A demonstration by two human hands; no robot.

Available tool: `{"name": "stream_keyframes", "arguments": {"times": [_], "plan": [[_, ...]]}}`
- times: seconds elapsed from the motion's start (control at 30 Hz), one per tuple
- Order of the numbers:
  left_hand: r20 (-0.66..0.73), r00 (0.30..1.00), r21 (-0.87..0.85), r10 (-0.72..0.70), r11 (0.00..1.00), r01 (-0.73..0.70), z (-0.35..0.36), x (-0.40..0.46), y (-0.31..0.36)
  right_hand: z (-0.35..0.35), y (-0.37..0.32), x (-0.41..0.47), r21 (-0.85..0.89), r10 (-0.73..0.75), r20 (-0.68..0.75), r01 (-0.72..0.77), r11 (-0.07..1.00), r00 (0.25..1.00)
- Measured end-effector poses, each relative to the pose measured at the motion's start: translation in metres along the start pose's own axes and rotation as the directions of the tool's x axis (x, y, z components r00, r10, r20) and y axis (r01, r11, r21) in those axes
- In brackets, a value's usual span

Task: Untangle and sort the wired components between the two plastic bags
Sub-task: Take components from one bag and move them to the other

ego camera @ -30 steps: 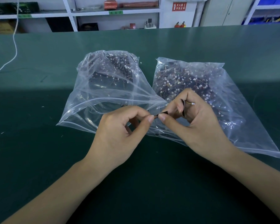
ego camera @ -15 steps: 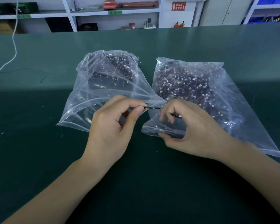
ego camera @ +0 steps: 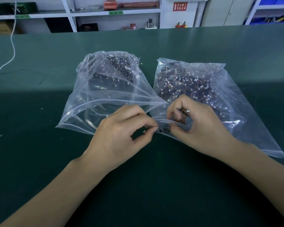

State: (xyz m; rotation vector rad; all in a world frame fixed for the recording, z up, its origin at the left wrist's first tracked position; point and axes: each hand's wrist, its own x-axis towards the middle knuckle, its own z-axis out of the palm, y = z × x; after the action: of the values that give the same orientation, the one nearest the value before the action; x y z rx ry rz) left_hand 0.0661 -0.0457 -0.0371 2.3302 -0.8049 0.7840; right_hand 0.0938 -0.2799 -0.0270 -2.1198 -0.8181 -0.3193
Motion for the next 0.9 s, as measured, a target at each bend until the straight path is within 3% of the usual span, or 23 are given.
{"name": "stream_keyframes", "arguments": {"times": [0.23,0.37,0.5,0.57,0.7,0.8,0.9], "plan": [[-0.01,0.998,0.181,0.066,0.981,-0.063,0.004,0.003,0.007,0.003,-0.003,0.0,0.043,0.011,-0.028,-0.009,0.999,1.0],[0.099,0.989,0.286,0.107,0.949,-0.131,0.007,0.006,0.014,0.005,-0.003,-0.001,0.053,0.056,-0.009,-0.055,0.997,0.998],[0.3,0.954,0.426,-0.013,0.896,-0.122,0.013,0.004,0.017,0.008,-0.002,-0.002,0.044,0.086,0.092,-0.091,0.995,0.992],[0.267,0.964,0.387,0.015,0.914,-0.122,0.012,0.0,0.016,0.007,-0.002,-0.002,0.087,0.093,0.122,-0.104,0.991,0.988],[0.017,0.997,0.197,0.075,0.977,-0.077,0.007,-0.003,0.01,0.0,-0.002,-0.004,0.205,0.081,0.15,-0.111,0.972,0.985],[-0.118,0.991,-0.042,-0.063,0.997,0.058,0.006,-0.003,0.01,0.001,-0.004,-0.004,0.268,0.101,0.1,-0.125,0.955,0.99],[-0.106,0.981,-0.163,-0.161,0.976,0.142,0.002,-0.002,0.012,0.007,-0.005,-0.007,0.174,0.044,0.092,-0.06,0.983,0.995]]}}
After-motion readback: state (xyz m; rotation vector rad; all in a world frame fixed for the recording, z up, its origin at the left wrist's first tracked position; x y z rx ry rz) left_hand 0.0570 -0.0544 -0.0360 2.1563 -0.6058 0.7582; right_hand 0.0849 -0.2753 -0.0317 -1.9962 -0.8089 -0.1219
